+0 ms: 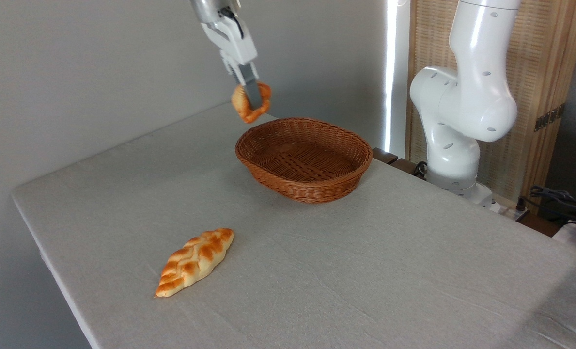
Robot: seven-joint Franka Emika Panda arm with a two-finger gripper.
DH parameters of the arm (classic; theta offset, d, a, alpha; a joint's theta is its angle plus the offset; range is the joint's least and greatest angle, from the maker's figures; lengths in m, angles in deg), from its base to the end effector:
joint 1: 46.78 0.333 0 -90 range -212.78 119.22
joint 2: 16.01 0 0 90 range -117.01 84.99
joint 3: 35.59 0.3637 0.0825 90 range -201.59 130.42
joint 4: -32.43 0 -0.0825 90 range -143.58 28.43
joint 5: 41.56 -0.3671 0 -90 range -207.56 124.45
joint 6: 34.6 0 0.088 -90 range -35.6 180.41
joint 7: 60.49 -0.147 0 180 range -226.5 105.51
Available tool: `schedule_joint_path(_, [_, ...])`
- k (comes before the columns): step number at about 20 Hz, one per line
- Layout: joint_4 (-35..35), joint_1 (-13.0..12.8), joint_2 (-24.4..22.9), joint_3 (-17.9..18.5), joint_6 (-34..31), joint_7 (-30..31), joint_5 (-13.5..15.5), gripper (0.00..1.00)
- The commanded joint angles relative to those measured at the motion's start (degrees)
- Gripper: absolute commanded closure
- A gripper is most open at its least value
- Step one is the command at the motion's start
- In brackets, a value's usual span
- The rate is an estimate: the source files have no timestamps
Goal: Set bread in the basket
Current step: 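Lift the bun and carry it over the wicker basket, then lower the bun into the basket and open the gripper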
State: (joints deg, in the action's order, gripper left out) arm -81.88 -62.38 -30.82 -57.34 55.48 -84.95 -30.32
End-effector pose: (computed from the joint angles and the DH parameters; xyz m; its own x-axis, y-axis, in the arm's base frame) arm 0.3146 -0.2971 0.5585 0.4930 -0.8612 -0.1236 -0.8458 -0.5077 0.1637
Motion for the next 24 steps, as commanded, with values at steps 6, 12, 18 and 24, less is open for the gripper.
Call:
schedule_joint_path(6, [-12.70, -2.15, -4.53, 1.72, 3.18, -5.61, -2.27, 0.55])
schedule_joint_path(12, [-12.78, -2.50, -4.35, 1.19, 2.92, -4.99, -2.36, 0.13])
schedule_joint_path(18, [-12.52, -2.50, -4.61, 1.19, 2.39, -5.08, -2.62, 0.00])
schedule_joint_path(24, [-11.21, -2.50, -5.05, 1.72, 1.69, -4.82, -2.80, 0.00])
